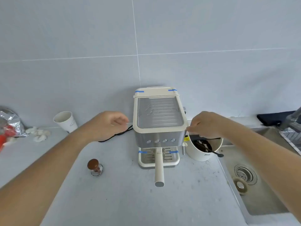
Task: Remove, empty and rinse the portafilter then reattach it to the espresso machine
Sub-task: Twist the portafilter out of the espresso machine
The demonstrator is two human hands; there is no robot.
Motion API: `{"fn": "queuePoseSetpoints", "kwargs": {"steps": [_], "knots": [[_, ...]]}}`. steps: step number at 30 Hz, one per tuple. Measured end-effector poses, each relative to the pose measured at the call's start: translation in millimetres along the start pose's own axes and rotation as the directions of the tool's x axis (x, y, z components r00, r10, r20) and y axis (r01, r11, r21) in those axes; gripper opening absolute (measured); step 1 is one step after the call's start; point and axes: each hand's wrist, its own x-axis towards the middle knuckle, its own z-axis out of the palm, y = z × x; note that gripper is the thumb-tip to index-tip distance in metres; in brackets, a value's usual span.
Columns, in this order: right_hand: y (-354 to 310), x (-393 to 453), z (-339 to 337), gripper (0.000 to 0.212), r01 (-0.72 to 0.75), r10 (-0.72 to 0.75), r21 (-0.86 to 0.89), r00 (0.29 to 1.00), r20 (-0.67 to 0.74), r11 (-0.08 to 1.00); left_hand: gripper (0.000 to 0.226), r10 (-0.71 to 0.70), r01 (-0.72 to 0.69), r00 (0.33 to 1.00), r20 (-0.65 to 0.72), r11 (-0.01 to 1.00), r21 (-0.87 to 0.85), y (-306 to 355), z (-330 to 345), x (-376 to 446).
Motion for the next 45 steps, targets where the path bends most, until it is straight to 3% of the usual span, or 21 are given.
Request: {"fn": "queuePoseSetpoints", "kwargs": {"steps": [2, 5, 9, 16, 22, 27, 32, 37, 40, 45], "knots": [[9, -1, 10, 0.040, -0.035, 0.029, 0.232, 0.999, 0.029, 0.972, 0.013, 0.039, -0.042, 0.997, -0.063, 0.998, -0.046, 4, 4, 2], [26, -6, 36, 0.025, -0.149, 0.091, 0.610, 0.988, 0.125, 0.778, 0.015, 0.127, -0.134, 0.988, -0.089, 0.987, -0.088, 13, 17, 4], [40, -7, 76, 0.026, -0.249, 0.130, 0.797, 0.968, 0.213, 0.551, 0.017, 0.220, -0.221, 0.973, -0.065, 0.975, -0.009, 25, 33, 11], [26, -6, 142, 0.024, -0.360, 0.151, 0.889, 0.932, 0.330, 0.283, 0.031, 0.350, -0.348, 0.937, 0.022, 0.923, 0.164, 36, 47, 31], [-1, -7, 180, 0.029, -0.418, 0.133, 0.890, 0.907, 0.399, 0.183, 0.054, 0.355, -0.385, 0.923, 0.151, 0.870, 0.308, 31, 45, 55], [-25, -8, 193, 0.026, -0.434, 0.057, 0.899, 0.901, 0.431, 0.054, 0.063, 0.388, -0.481, 0.876, 0.285, 0.742, 0.467, 28, 43, 72], [-38, -8, 201, 0.028, -0.433, 0.026, 0.893, 0.898, 0.439, -0.122, 0.071, 0.418, -0.544, 0.838, 0.350, 0.680, 0.491, 24, 43, 84], [-55, -6, 214, 0.054, -0.427, 0.027, 0.880, 0.897, 0.442, -0.209, 0.072, 0.424, -0.548, 0.836, 0.350, 0.685, 0.480, 21, 47, 90], [-56, -4, 217, 0.060, -0.438, 0.024, 0.863, 0.889, 0.458, -0.250, 0.073, 0.393, -0.490, 0.871, 0.294, 0.736, 0.468, 23, 54, 90], [-53, 0, 217, 0.069, -0.520, -0.028, 0.811, 0.846, 0.533, -0.269, 0.073, 0.412, -0.480, 0.877, 0.247, 0.736, 0.478, 22, 60, 87]]}}
